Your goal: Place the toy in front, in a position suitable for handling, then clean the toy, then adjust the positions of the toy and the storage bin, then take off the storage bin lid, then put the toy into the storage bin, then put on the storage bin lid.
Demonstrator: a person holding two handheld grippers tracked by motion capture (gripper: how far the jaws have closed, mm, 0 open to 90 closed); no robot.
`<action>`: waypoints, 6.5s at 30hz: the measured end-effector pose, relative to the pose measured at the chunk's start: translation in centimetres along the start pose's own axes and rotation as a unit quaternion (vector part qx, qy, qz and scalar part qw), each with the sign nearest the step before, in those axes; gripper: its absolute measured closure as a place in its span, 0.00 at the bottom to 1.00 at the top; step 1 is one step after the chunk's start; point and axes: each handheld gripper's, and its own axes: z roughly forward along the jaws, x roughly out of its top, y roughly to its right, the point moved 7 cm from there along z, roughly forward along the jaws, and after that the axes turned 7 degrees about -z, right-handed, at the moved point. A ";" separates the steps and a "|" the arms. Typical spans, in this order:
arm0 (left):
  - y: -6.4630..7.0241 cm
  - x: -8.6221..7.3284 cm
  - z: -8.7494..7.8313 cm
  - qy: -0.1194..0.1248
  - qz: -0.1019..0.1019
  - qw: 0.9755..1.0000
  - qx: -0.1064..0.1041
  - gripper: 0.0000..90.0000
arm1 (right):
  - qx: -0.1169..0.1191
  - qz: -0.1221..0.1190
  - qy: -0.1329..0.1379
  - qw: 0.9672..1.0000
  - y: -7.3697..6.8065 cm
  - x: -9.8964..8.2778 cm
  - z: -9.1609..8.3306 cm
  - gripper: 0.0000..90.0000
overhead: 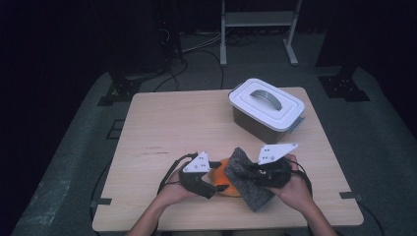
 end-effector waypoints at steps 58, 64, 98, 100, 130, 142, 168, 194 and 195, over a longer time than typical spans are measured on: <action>-1.5 -2.3 -1.0 -0.035 -0.039 0.998 -0.019 0.28 | 0.037 0.075 -0.019 0.996 1.6 -4.1 0.5 0.85; -1.4 -2.0 -1.2 -0.028 -0.045 0.998 -0.036 0.24 | 0.038 0.063 -0.010 0.997 1.3 -3.0 0.8 0.85; -1.4 -3.1 -1.5 -0.052 -0.035 0.997 -0.042 0.25 | 0.043 0.053 -0.008 0.998 0.6 -2.6 0.9 0.84; -1.5 -3.4 -1.5 -0.058 -0.043 0.996 -0.045 0.26 | 0.048 0.057 -0.014 0.997 0.8 -3.3 1.3 0.85; -2.1 -2.8 -1.3 -0.014 -0.055 0.998 -0.035 0.36 | 0.042 0.056 -0.014 0.997 1.0 -3.5 1.3 0.84; -1.7 -1.2 -1.1 0.008 -0.031 0.999 -0.028 0.18 | 0.037 0.065 -0.020 0.997 1.6 -4.0 1.5 0.85; -3.8 -3.0 -2.1 0.009 -0.106 0.994 -0.024 0.36 | 0.035 0.087 0.009 0.996 2.4 -3.5 2.2 0.84; -2.8 -2.6 -2.6 0.008 -0.080 0.996 -0.035 0.24 | 0.041 0.092 0.002 0.995 2.1 -4.0 2.7 0.85; -2.8 -2.7 -2.4 0.003 -0.080 0.996 -0.035 0.24 | 0.042 0.092 -0.002 0.995 2.1 -4.3 2.7 0.85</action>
